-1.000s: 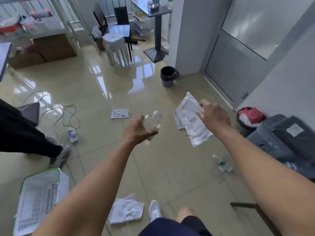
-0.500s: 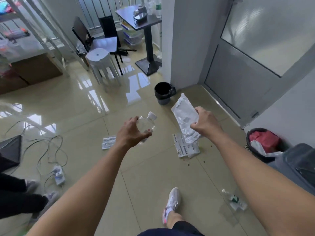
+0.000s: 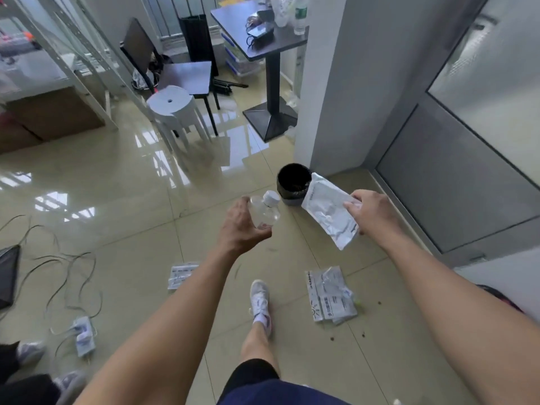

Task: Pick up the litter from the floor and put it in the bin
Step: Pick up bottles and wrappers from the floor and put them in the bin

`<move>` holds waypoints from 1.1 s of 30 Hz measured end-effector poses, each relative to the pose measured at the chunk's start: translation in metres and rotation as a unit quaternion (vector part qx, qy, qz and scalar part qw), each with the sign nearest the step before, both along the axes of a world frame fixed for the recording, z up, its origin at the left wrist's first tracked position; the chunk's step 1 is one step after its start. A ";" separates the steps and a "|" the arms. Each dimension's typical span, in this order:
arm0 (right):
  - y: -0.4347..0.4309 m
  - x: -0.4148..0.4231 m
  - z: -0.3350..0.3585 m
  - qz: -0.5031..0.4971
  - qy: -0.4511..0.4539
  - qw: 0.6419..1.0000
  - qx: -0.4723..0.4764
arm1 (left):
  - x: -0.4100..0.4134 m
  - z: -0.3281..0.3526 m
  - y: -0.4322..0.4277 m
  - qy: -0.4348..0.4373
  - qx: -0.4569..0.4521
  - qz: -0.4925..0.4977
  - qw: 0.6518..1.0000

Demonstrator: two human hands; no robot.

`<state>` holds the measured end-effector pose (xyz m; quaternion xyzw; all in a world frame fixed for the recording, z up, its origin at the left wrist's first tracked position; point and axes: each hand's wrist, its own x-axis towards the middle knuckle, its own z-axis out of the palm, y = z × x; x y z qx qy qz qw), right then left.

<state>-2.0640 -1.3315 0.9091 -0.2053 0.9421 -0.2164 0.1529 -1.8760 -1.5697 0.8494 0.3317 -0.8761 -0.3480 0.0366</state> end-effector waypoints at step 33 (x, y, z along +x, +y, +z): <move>-0.307 -0.488 -0.400 0.017 -0.228 0.958 0.172 | -0.519 -0.377 -0.223 -0.093 0.132 0.169 0.972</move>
